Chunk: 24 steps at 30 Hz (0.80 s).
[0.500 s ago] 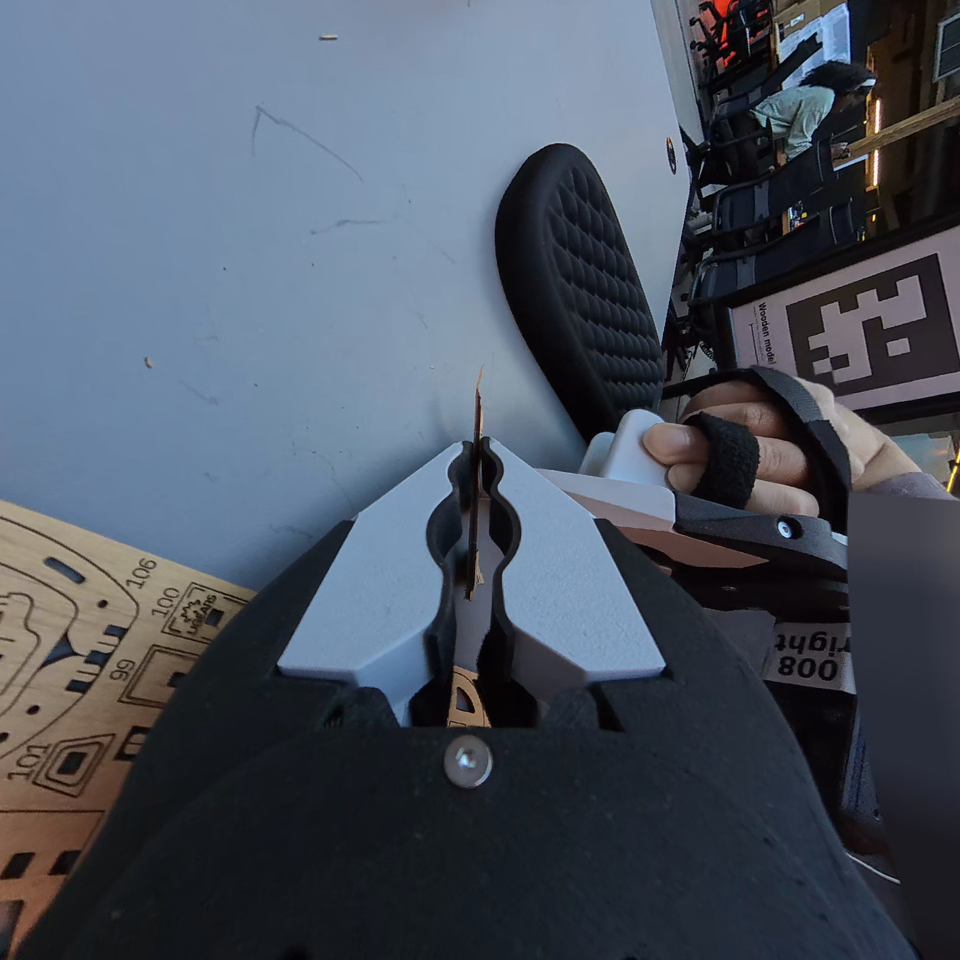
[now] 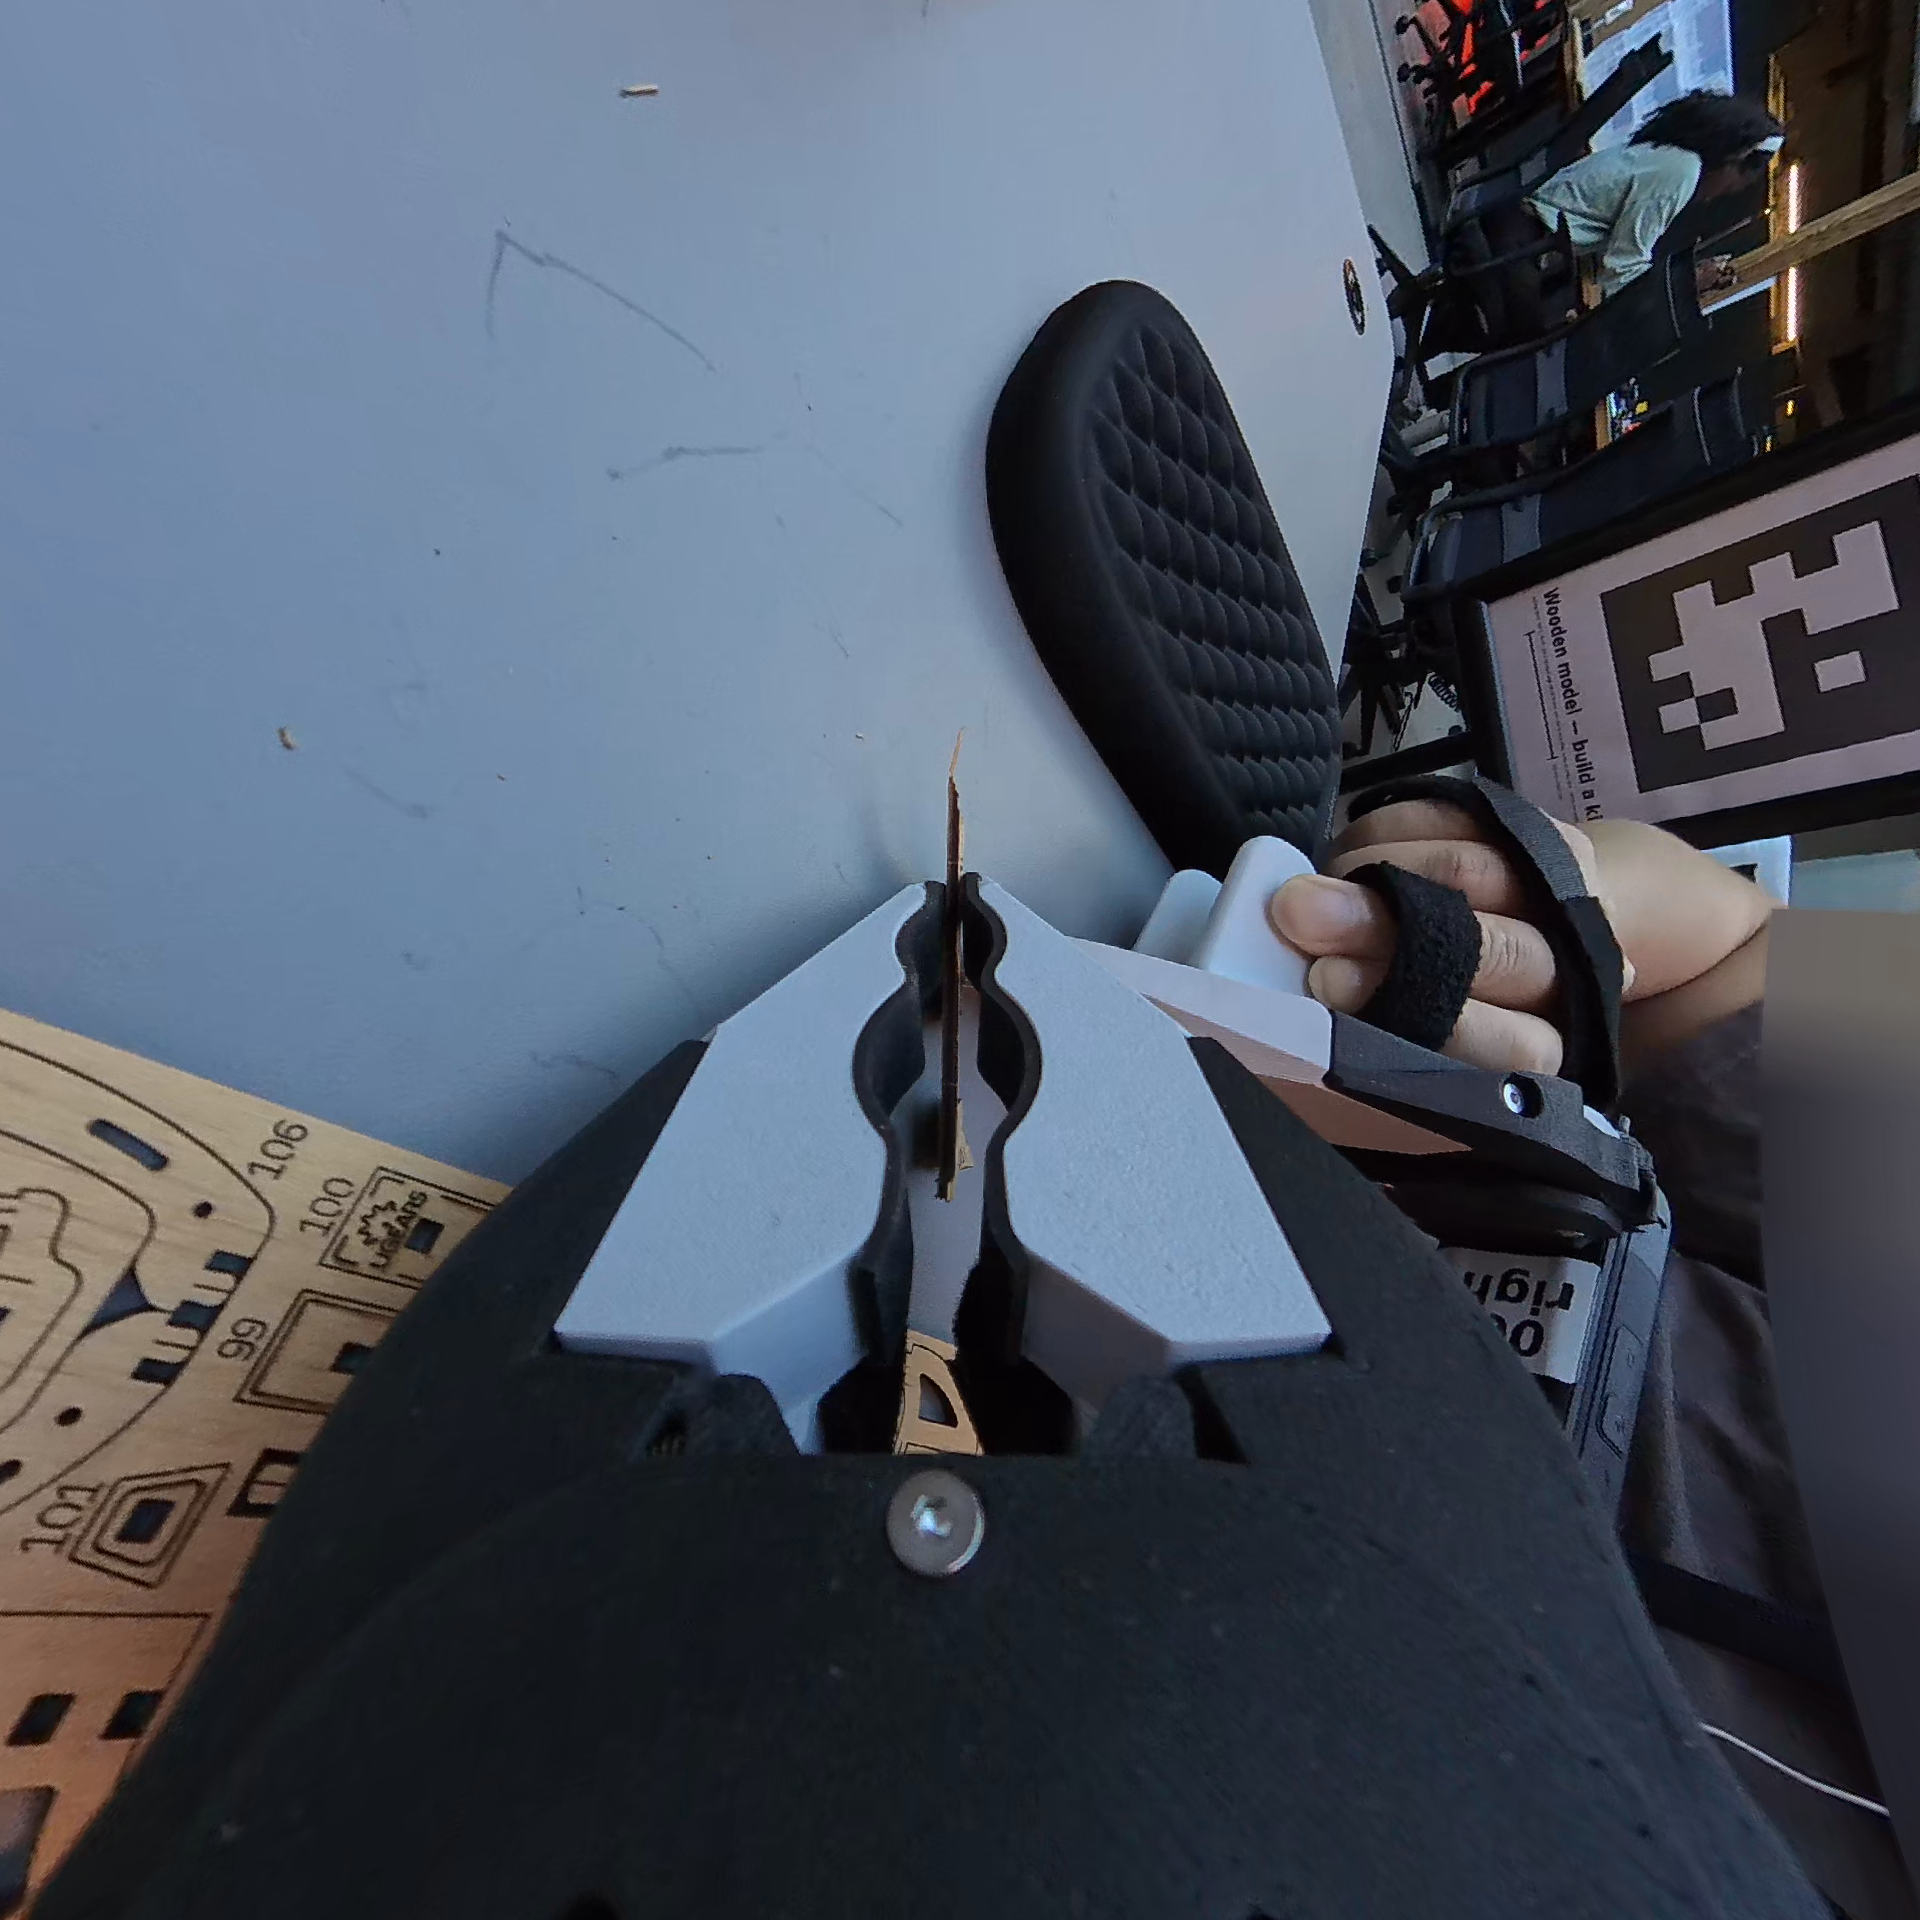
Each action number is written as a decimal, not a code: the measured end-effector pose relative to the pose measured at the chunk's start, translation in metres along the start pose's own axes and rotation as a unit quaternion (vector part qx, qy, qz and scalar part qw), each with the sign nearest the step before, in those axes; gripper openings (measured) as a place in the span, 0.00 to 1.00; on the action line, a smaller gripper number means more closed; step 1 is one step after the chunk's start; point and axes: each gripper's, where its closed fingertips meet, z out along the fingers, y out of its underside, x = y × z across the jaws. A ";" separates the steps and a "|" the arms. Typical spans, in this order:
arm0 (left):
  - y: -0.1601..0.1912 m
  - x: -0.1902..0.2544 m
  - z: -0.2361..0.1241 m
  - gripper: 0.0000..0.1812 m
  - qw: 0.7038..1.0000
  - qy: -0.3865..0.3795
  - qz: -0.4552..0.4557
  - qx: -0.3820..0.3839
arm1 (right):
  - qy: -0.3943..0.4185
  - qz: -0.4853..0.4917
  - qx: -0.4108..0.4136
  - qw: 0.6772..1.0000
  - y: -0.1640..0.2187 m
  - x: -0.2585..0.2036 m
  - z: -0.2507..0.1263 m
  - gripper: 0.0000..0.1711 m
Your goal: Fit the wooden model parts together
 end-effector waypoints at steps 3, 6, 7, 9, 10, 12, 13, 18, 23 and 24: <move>0.000 0.000 0.000 0.00 1.000 0.003 -0.001 -0.001 | 0.000 -0.004 0.003 1.000 0.000 0.000 0.000 0.02; 0.000 0.000 0.000 0.00 1.000 0.003 -0.002 -0.001 | 0.001 -0.009 0.005 1.000 -0.001 0.000 0.000 0.02; 0.000 0.000 0.000 0.00 1.000 0.003 -0.002 -0.001 | 0.002 -0.013 0.007 1.000 -0.001 0.000 -0.001 0.01; 0.000 0.000 0.000 0.00 1.000 0.004 -0.002 -0.001 | 0.002 -0.013 0.009 1.000 -0.002 0.000 -0.001 0.01; 0.000 0.000 0.000 0.00 1.000 0.004 -0.002 -0.001 | 0.001 -0.012 0.011 1.000 -0.002 0.000 -0.001 0.01; 0.000 0.000 0.000 0.00 1.000 0.004 -0.002 -0.001 | 0.001 -0.013 0.011 1.000 -0.002 0.000 -0.001 0.02; 0.000 0.000 0.000 0.00 1.000 0.004 -0.002 -0.001 | -0.001 -0.012 0.010 1.000 -0.002 0.000 -0.001 0.02; 0.000 0.000 0.000 0.00 1.000 0.003 -0.001 -0.001 | -0.011 -0.045 0.003 0.999 -0.002 -0.001 -0.001 0.02; 0.000 0.000 0.000 0.00 1.000 -0.001 0.003 0.000 | -0.049 -0.064 0.002 0.997 -0.002 -0.001 0.000 0.02; 0.000 0.000 0.000 0.00 1.000 -0.002 0.004 0.000 | -0.056 -0.070 -0.001 0.996 -0.002 -0.001 0.000 0.02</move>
